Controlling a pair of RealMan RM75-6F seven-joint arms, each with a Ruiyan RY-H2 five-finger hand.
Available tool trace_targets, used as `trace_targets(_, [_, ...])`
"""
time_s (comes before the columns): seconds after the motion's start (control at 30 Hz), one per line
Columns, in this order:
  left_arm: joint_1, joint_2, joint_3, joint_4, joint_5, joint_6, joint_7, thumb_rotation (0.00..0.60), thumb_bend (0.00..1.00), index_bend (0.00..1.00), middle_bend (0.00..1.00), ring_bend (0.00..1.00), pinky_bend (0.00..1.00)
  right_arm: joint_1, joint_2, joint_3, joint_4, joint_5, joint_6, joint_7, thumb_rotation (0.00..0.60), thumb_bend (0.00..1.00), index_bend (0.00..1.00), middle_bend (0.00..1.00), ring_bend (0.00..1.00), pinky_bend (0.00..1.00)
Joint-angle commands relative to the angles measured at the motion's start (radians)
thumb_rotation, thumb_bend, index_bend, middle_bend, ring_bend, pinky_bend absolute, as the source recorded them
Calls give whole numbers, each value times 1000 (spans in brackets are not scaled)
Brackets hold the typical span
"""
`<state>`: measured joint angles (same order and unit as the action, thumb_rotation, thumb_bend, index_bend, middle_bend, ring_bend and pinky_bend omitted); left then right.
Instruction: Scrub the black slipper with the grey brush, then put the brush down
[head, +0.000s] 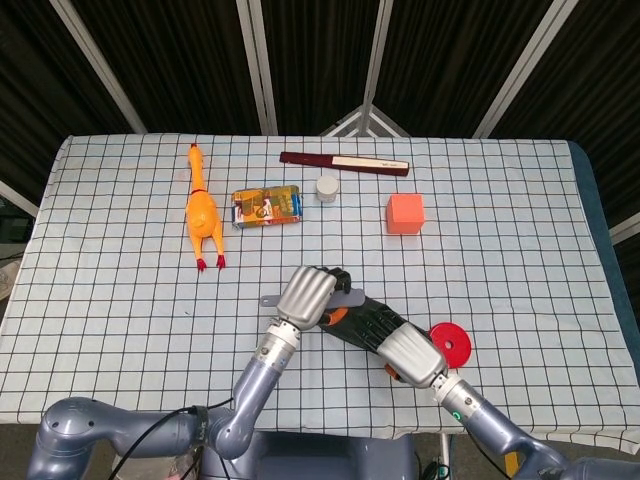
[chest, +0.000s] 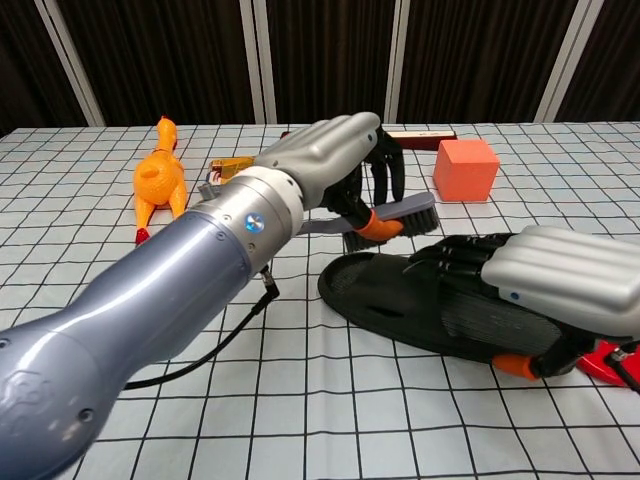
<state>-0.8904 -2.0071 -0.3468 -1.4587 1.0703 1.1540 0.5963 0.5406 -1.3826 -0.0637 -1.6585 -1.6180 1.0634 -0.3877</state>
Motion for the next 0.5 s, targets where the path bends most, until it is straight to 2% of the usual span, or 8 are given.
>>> trace_targets(0.03, [54,86,50,-87,4,19,18,600,495,494,643,560,598,-58,84,-7,-107,28,72,-67,600,339,0,0,0,189])
trace_targets(0.27, [151,278,161,-235,3,11,1,600,495,494,642,560,598,-128,191,-20,-198,36,169,-105,600,322,0,0,0,188])
trace_targets(0.43, [212,399,260,-293,78,18,-45,600,495,494,642,560,598,-178,221,-19,-186,65,228,-67,600,321,0,0,0,138])
trace_targets(0.5, [237,447,303,-306,113,19,-72,600,495,494,642,560,598,-207,221,-12,-163,84,268,-40,600,321,0,0,0,84])
